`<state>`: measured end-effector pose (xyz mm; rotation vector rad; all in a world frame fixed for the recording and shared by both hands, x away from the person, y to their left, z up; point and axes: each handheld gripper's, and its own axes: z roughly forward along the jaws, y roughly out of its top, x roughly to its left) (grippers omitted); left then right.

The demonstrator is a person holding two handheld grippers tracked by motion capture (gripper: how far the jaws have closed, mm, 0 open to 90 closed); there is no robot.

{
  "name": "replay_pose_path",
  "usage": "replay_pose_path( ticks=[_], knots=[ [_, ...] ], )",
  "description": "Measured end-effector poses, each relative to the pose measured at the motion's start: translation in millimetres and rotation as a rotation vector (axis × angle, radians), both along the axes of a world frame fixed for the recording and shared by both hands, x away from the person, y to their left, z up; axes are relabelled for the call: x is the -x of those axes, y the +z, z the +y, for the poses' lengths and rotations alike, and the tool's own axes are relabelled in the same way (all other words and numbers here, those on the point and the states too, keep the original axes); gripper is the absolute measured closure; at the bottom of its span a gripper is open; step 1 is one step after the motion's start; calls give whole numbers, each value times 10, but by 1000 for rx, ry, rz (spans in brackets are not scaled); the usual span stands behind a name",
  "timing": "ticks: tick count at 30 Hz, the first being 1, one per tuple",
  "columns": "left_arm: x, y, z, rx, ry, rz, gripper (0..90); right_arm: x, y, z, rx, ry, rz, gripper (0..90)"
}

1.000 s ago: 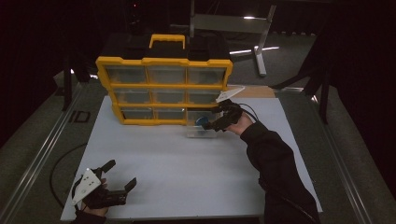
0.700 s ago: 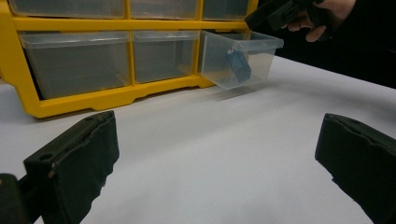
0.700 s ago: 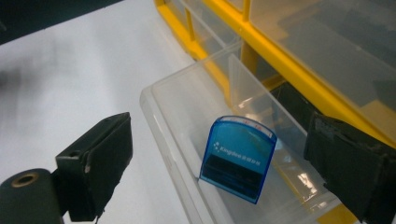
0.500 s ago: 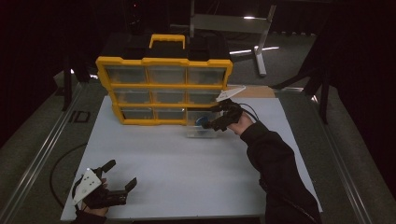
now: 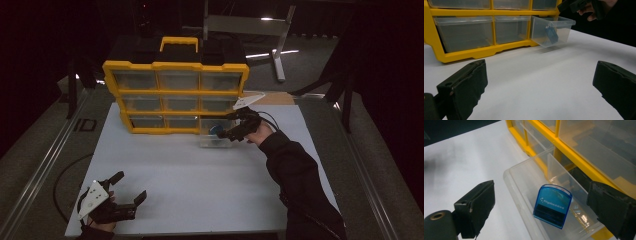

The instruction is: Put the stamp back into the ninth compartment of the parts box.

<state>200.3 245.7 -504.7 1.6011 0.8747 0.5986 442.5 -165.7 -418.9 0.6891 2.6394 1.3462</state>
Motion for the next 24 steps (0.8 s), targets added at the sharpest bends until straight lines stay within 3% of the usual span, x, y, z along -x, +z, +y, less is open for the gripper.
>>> replay_pose_path(
  ticks=[24],
  knots=[
    [1, -1, -2, -3, 4, 1, 3, 318, 86, -277, -15, -20, -36, 82]
  ],
)
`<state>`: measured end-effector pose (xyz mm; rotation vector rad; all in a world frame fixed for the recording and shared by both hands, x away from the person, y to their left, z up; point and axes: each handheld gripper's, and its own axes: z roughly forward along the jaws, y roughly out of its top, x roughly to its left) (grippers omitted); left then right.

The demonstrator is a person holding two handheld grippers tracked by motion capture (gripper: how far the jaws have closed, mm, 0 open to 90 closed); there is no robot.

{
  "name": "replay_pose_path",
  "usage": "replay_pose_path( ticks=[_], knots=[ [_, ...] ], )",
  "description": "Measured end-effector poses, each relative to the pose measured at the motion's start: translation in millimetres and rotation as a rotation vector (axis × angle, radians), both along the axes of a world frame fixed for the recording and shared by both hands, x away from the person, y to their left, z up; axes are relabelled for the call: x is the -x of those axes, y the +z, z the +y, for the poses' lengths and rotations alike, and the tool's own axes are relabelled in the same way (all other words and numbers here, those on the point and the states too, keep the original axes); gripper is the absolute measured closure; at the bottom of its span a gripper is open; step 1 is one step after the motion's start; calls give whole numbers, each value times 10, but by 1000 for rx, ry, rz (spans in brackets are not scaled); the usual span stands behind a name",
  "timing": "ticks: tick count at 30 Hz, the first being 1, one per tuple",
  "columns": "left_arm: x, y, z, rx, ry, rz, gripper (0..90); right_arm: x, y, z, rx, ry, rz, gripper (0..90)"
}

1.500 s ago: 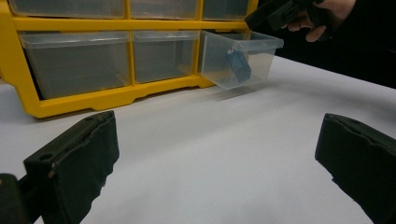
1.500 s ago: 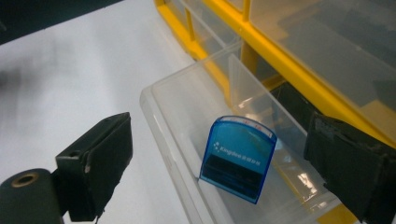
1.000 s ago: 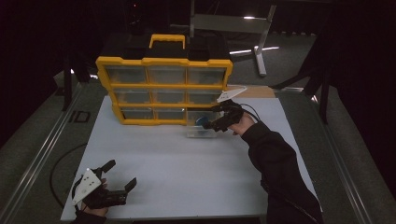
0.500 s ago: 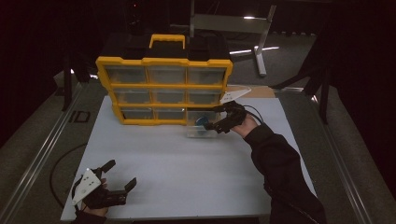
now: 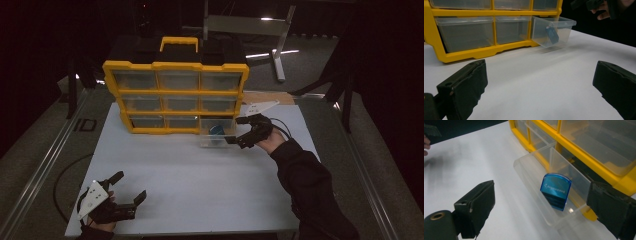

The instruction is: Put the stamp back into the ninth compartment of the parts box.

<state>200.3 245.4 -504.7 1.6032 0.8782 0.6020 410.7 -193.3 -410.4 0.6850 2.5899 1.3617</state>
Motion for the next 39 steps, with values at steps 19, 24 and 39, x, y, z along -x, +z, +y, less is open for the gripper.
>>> replay_pose_path(
  ticks=[19, 24, 39],
  knots=[
    [-4, -2, 0, 4, 2, 1, 3, 326, -189, -286, -42, -21, 12, 83],
    [-3, -1, -1, 2, 2, 1, 3, 412, -270, -345, -41, -30, 12, 83],
    [-3, -1, -6, 0, 0, 2, 3, 651, -583, -494, -16, -69, 19, 83]
  ],
)
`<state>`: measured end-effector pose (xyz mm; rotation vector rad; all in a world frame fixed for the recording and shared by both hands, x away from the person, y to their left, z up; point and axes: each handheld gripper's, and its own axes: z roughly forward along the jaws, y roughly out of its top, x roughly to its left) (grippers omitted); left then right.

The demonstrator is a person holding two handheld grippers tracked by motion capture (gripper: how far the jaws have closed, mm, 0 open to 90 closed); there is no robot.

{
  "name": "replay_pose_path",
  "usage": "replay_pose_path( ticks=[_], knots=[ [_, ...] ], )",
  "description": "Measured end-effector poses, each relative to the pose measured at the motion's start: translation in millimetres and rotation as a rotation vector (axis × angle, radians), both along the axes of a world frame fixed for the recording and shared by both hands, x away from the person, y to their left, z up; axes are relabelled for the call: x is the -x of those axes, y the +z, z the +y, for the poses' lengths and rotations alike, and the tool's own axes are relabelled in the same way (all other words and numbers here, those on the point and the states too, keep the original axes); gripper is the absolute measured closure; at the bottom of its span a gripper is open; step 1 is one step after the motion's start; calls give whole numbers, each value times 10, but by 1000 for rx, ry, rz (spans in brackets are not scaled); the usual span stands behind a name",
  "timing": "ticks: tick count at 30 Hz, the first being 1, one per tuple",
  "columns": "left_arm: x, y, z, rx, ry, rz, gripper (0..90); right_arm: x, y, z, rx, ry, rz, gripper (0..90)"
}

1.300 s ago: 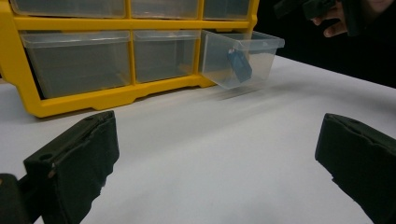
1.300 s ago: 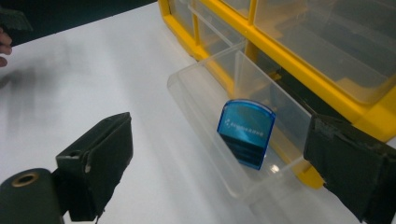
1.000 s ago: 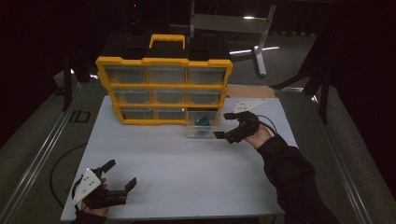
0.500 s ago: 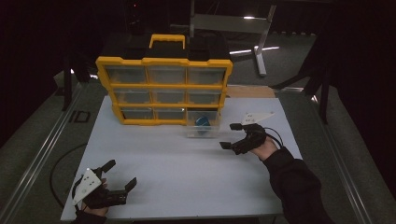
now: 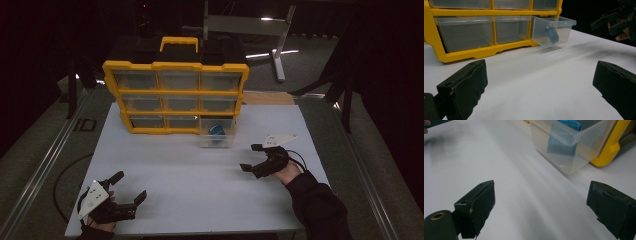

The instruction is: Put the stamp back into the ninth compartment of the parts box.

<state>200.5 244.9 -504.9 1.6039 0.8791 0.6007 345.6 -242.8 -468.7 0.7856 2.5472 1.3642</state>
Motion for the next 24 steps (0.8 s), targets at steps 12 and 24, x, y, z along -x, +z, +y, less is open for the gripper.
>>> replay_pose_path(
  ticks=[12, 24],
  knots=[
    [0, 0, 0, 0, 0, 1, 3, 248, -228, -155, 4, -41, 14, 83],
    [1, 0, -3, -1, 0, 1, 3, 486, -305, -318, 9, -94, -15, 83]
  ],
)
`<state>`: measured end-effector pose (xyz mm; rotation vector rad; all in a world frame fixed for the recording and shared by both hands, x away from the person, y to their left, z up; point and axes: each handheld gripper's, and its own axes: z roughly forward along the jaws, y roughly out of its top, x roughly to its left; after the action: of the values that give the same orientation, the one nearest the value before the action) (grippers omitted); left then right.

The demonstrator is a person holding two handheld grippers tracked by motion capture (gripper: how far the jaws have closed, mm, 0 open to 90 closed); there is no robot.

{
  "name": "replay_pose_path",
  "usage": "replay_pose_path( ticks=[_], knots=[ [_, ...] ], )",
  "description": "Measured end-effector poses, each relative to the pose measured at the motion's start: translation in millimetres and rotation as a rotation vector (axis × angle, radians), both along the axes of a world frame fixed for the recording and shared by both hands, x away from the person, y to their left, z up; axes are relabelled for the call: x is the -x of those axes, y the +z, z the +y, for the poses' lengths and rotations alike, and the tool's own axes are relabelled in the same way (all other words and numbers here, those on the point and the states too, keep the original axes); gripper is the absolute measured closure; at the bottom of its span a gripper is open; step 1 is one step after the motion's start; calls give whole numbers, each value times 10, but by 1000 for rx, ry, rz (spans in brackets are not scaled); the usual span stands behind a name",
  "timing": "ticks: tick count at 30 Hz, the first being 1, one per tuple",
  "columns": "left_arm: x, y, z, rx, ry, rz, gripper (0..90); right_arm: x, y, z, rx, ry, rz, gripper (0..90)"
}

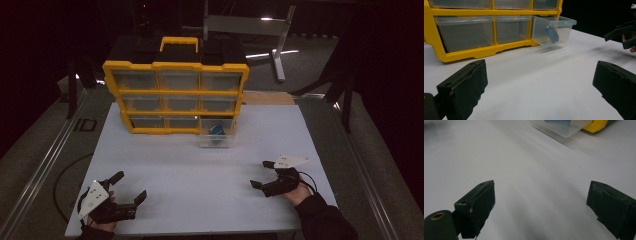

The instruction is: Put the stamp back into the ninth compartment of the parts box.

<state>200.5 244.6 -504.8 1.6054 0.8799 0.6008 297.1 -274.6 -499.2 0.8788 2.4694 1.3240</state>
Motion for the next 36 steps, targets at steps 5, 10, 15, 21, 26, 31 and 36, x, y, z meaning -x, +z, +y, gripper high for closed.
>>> replay_pose_path(
  ticks=[5, 10, 15, 21, 26, 31, 36],
  knots=[
    [0, 0, 0, -1, 0, 0, 3, 142, 5, -47, 13, -21, -41, 83],
    [1, 1, 1, -1, 0, 0, 3, 247, -6, -86, 21, -50, -72, 83],
    [1, 1, 1, 0, -1, -1, 3, 341, -56, -142, 30, -89, -95, 83],
    [2, 1, -4, -2, -1, 0, 3, 406, -91, -166, 53, -138, -138, 83],
    [0, -1, -2, -1, -1, 1, 3, 386, -128, -150, 55, -147, -143, 83],
    [-2, -4, -7, -5, -3, 2, 3, 377, -141, -135, 58, -148, -143, 83],
    [-4, -5, -5, -3, -2, 4, 3, 353, -150, -151, 42, -177, -134, 83]
  ],
)
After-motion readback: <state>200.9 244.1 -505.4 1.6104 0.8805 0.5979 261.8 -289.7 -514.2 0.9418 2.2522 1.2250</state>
